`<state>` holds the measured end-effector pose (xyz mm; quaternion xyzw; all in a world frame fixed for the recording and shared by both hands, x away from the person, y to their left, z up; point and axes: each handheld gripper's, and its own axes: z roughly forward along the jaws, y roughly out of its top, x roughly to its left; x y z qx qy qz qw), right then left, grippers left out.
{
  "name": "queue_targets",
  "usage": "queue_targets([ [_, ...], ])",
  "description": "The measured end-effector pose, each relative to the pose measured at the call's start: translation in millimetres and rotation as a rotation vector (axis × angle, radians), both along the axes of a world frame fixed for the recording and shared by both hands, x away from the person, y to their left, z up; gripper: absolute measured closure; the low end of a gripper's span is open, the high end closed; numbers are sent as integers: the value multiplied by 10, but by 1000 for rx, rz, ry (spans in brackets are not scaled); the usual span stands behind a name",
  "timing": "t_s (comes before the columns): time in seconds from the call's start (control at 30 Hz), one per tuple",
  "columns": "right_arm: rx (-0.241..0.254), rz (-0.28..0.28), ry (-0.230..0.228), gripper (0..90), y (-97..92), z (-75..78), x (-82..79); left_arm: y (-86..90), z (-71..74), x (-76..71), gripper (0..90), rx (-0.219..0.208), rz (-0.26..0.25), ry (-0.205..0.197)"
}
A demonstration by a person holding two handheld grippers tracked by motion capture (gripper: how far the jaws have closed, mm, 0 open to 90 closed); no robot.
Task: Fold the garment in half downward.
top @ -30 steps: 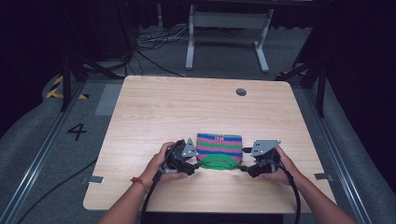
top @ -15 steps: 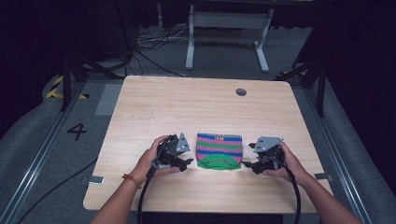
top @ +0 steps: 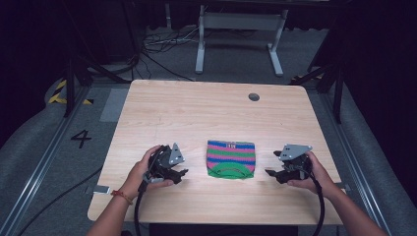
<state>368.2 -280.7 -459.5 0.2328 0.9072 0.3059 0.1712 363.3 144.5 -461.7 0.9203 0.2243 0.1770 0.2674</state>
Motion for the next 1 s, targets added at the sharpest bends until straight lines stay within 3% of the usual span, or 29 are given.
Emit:
queue_targets([
  [0.33,2,-46,2,259,-244,-35,-69,228,-46,-87,245,-5,41,14],
  [0.43,6,-69,-11,253,-310,-47,-89,315,-59,-119,250,-28,66,8],
  [0.67,17,-126,-24,217,-475,-77,-127,476,-119,-188,249,-30,97,22],
  [1.0,20,-148,-17,229,-703,-147,-215,699,-113,-285,239,-51,146,29],
])
